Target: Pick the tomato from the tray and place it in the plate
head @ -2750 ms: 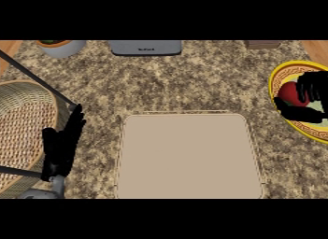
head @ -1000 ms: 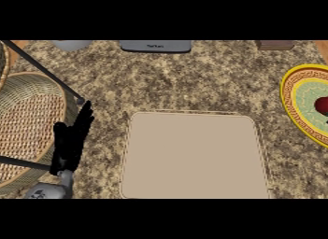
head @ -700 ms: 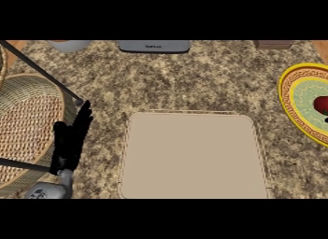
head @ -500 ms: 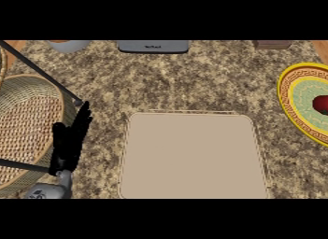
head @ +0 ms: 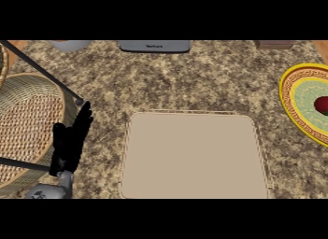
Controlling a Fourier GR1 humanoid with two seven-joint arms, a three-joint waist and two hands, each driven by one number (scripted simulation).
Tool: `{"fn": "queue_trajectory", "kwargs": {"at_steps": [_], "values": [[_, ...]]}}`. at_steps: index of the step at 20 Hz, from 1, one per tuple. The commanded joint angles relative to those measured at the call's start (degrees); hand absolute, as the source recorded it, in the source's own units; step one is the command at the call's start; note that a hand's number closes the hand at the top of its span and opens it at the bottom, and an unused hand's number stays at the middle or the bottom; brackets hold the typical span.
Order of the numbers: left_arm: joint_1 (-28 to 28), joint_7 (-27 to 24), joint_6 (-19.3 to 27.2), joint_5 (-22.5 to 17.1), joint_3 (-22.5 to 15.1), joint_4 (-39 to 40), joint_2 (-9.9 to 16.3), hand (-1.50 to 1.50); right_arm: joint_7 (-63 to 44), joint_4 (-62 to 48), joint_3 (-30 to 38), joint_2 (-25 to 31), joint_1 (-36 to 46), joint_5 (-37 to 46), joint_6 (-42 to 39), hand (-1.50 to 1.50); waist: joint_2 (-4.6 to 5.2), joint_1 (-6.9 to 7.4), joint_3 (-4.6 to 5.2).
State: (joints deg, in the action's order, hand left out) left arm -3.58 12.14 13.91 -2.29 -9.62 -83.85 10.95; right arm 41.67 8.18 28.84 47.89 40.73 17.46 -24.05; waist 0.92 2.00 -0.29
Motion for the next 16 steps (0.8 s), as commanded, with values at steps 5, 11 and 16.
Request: {"fn": "queue_trajectory", "kwargs": {"at_steps": [5, 11, 16], "values": [[-0.6, -0.6, -0.2, 0.6, 1.4, 1.6, 0.7, 0.0, 10.0, 2.1, -0.2, -3.9, -4.9, -0.5, -2.1, -1.5, 0.19, 0.22, -0.09], [-0.3, 1.3, -0.3, 0.5, 1.7, -0.6, 1.0, 0.0, 5.3, 1.6, -0.1, -1.9, -3.0, -0.8, -1.4, -1.5, 0.09, 0.59, -0.05], [-1.5, -1.4, -2.4, -0.9, 3.2, 2.7, 0.9, 0.0, 4.7, 1.2, -1.2, -2.9, -4.2, 0.5, 4.1, -1.5, 0.19, 0.4, -0.01]]}}
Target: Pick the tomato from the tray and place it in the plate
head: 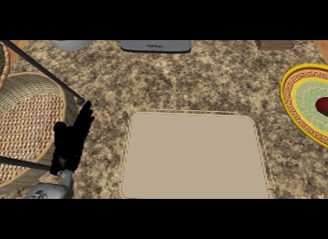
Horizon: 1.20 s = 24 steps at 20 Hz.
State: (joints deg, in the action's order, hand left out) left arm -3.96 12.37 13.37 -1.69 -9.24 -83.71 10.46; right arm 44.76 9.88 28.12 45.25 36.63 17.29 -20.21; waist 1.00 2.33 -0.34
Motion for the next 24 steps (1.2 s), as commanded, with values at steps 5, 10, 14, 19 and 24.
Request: {"fn": "queue_trajectory", "kwargs": {"at_steps": [5, 10, 14, 19, 24], "values": [[1.4, -2.5, -0.1, 0.6, 0.8, 1.5, 0.1, 0.0, 4.7, -1.3, 0.5, 2.2, -2.7, -0.1, -1.5, -1.5, 0.29, 0.3, -0.09], [-1.3, 1.0, -1.4, -0.6, 2.7, 0.3, 1.9, 0.0, 3.7, -1.6, 0.1, 1.6, -2.6, 0.6, 2.3, -1.5, 0.31, 0.5, -0.12], [-1.0, 1.9, 0.1, 0.8, 0.9, -1.8, 0.4, 0.0, 2.3, -2.2, 0.1, 3.0, -2.5, 0.9, 2.6, -1.5, 0.31, 0.76, -0.17], [-0.3, 1.8, -0.4, 0.6, 1.0, -1.5, 0.5, 0.0, 3.6, -2.5, 0.8, 4.6, -4.4, 0.4, 2.5, -1.5, 0.3, 0.67, -0.22], [0.3, 1.4, -0.1, 0.8, 0.5, -1.5, -0.2, 0.0, 4.5, -3.1, 2.4, 6.2, -5.7, -0.9, 1.3, -1.5, 0.29, 0.45, -0.26]]}}
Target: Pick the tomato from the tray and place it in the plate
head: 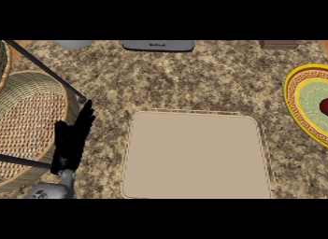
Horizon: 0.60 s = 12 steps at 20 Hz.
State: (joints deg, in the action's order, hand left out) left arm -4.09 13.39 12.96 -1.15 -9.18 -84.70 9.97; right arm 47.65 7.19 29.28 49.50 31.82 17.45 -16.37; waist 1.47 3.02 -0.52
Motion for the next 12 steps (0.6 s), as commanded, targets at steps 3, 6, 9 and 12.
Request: {"fn": "queue_trajectory", "kwargs": {"at_steps": [3, 6, 9, 12], "values": [[0.5, -2.5, -1.3, -1.3, 2.7, 2.7, 1.5, 0.0, 3.3, -0.4, 1.8, 1.8, -2.6, -1.5, -2.0, -1.5, 0.05, -0.54, -0.07], [0.0, -1.2, -0.1, 0.0, 1.3, 1.7, 0.5, 0.0, -0.3, -0.3, 1.9, 2.6, -0.2, -1.5, -1.4, -1.5, -0.03, -0.01, -0.05], [0.2, -0.2, 0.2, 0.4, 1.1, -0.5, 0.9, 0.0, -0.4, -0.8, 3.5, 2.0, -1.3, -2.8, 3.2, -1.5, 0.03, 0.53, -0.18], [-0.8, -1.2, -1.3, -1.2, 2.8, 1.2, 1.7, 0.0, -0.4, -0.7, 3.7, 2.5, -1.9, -2.8, 3.4, -1.5, 0.12, 0.23, -0.12]]}}
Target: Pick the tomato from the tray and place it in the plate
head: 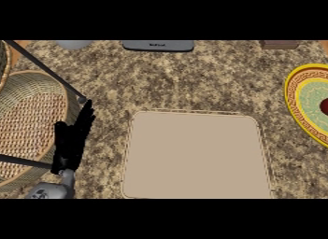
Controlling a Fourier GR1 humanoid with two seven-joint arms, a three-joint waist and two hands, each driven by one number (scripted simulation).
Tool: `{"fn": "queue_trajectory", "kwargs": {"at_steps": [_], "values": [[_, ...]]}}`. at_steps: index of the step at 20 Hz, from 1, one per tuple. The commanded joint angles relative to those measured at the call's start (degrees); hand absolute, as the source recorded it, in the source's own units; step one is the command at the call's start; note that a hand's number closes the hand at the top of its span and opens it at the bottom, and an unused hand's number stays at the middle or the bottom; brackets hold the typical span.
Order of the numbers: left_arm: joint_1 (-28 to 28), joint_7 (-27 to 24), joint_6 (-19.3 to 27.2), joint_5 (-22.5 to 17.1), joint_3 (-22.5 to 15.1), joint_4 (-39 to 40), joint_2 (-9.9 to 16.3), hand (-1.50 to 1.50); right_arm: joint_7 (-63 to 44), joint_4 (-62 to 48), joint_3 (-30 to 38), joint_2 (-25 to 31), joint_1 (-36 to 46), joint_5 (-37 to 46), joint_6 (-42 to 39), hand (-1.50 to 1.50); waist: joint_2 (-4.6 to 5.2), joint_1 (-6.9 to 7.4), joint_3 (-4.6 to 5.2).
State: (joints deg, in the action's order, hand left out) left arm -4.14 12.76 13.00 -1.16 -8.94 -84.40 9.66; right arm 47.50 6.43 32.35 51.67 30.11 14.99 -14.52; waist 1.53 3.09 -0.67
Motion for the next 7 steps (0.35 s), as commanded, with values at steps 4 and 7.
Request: {"fn": "queue_trajectory", "kwargs": {"at_steps": [4, 7], "values": [[-0.7, -0.4, 0.0, 0.3, 1.0, 0.9, 0.8, 0.0, 1.5, -0.2, 0.7, -0.7, -2.2, -0.4, 2.1, -1.5, 0.15, 0.02, -0.09], [0.0, -0.7, -0.8, -0.6, 2.0, 1.1, 1.6, 0.0, -0.1, -0.3, 0.4, 0.4, -2.3, 0.1, 2.8, -1.5, 0.13, 0.37, -0.05]]}}
